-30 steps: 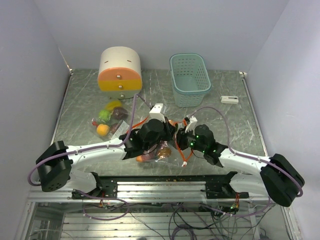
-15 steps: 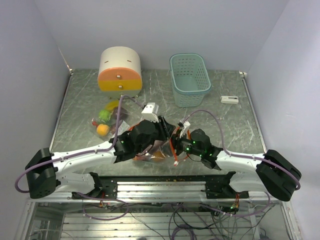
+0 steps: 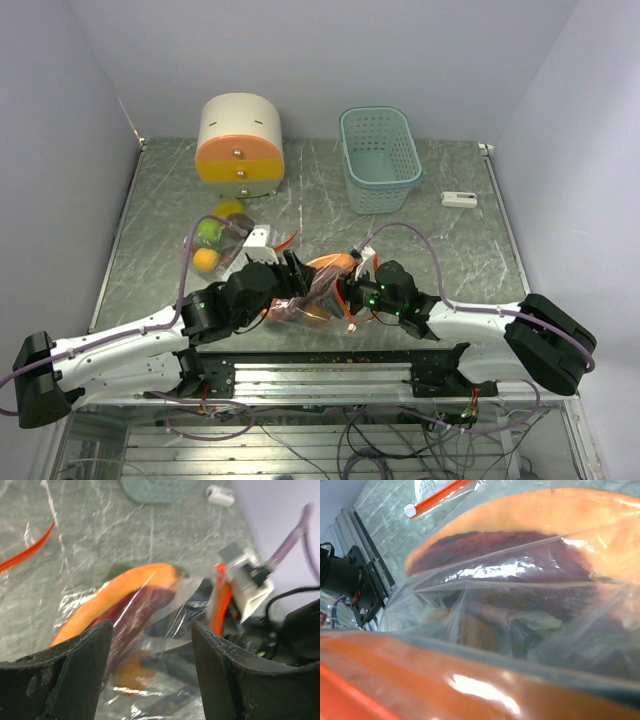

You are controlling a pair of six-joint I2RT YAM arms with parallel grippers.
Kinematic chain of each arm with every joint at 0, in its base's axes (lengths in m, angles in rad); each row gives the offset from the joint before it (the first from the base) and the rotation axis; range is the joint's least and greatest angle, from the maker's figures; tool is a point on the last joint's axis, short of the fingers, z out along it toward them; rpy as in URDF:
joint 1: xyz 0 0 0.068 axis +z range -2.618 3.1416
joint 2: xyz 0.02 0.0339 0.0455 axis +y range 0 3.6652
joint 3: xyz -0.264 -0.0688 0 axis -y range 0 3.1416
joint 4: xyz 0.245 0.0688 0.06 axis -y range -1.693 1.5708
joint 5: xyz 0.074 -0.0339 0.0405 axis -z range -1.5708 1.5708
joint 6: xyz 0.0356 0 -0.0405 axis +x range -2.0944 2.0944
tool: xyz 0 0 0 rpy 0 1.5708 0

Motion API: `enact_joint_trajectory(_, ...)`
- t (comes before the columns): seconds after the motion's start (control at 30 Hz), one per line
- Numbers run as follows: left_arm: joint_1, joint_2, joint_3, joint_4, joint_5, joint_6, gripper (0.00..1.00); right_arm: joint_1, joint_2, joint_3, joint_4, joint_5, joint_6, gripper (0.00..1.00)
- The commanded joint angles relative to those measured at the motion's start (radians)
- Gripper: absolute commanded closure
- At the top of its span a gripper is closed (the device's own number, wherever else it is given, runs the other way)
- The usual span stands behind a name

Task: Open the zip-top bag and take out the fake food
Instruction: Pick up the fake fruit from the zipper food storage bag.

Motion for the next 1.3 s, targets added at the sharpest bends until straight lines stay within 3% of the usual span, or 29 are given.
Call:
enact_joint_trajectory(0.0,-0.008,-0.022,-0.087,-0.039,0.043,-0.033,0.3,0.003,0.018,0.019,0.021,0.018,-0.024,0.43)
enact_joint_trajectory(0.13,-0.031,0.018,-0.131,-0.004,0.109,-0.042,0.51,0.003,0.016,0.018,0.018,0.017,-0.024,0.43)
enact_joint_trajectory(0.3,-0.139,0.092,-0.131,-0.053,0.044,-0.088,0.79,0.003,0.002,0.021,0.0,0.029,-0.037,0.4)
enact_joint_trajectory(0.47,-0.227,0.085,-0.177,-0.068,-0.005,-0.158,0.92,0.003,-0.018,0.02,-0.025,0.044,-0.042,0.41)
enact_joint_trajectory(0.6,-0.289,0.08,-0.225,-0.053,-0.041,-0.225,0.93,0.004,-0.034,0.015,-0.04,0.065,-0.043,0.42)
enact_joint_trajectory(0.87,-0.294,0.196,-0.223,-0.076,-0.148,-0.271,0.93,0.003,-0.044,-0.01,-0.013,0.046,-0.031,0.42)
enact_joint_trajectory(0.97,-0.28,0.214,-0.205,-0.108,-0.189,-0.253,0.93,0.004,-0.032,-0.014,0.0,0.034,-0.037,0.4)
enact_joint_trajectory(1.27,-0.212,0.226,-0.254,0.02,-0.127,-0.201,0.93,0.011,0.055,-0.025,0.098,-0.026,-0.013,0.27)
